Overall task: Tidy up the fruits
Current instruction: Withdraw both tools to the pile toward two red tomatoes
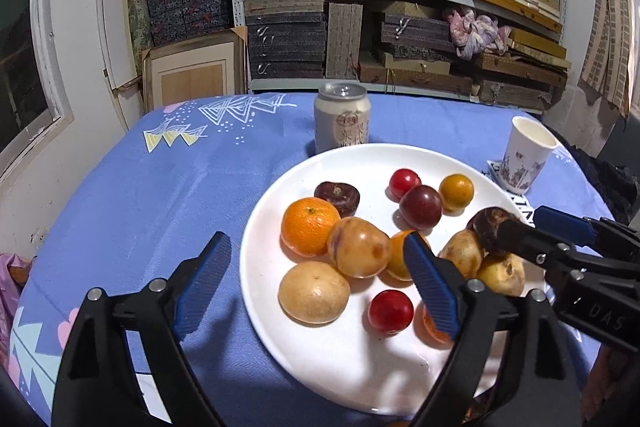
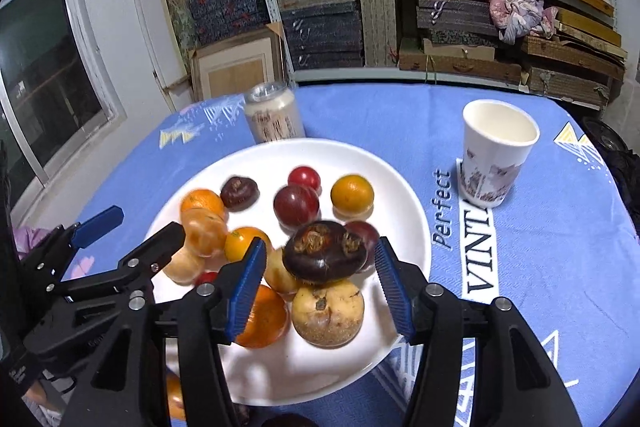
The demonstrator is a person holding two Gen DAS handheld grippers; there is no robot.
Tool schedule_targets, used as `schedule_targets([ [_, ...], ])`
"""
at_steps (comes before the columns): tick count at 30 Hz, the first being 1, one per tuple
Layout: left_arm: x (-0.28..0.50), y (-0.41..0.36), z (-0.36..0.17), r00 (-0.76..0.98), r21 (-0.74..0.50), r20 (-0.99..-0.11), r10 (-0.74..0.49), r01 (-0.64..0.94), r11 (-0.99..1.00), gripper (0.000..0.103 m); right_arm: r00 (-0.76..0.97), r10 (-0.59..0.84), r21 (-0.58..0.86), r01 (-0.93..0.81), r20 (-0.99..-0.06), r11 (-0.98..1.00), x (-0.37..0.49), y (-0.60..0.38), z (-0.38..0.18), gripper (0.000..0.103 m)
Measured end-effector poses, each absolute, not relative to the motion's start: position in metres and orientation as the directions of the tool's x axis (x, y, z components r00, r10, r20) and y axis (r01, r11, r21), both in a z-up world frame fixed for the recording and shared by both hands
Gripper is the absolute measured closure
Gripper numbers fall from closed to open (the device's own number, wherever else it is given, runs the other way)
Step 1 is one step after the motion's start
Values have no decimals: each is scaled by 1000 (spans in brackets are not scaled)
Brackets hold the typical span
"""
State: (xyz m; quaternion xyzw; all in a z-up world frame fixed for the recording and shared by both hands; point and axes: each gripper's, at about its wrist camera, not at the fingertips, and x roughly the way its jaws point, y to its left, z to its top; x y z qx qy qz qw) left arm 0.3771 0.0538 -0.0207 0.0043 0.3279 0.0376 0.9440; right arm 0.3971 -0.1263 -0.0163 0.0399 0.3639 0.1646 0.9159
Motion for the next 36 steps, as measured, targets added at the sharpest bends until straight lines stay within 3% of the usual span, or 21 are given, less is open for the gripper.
schedule_targets([
  [7, 331, 74, -3, 791, -5, -608, 69, -91, 996, 17, 728, 380, 231, -301, -571, 925, 356, -140, 30, 42],
  [11, 296, 76, -19, 756, -19, -653, 42, -72, 997, 17, 732, 409, 245, -328, -544, 912, 310, -148, 36, 38],
  [18, 256, 55, -40, 742, 53, -669, 44, -12, 999, 17, 694, 429, 220, -373, -578, 901, 230, -151, 1, 38],
  [29, 224, 31, -46, 755, 144, -653, 62, 44, 989, 17, 532, 463, 135, -542, -709, 829, 190, -104, -47, 38],
  [36, 231, 50, -42, 737, 71, -674, 45, 4, 997, 17, 500, 439, 124, -544, -747, 830, 195, -91, -61, 62],
])
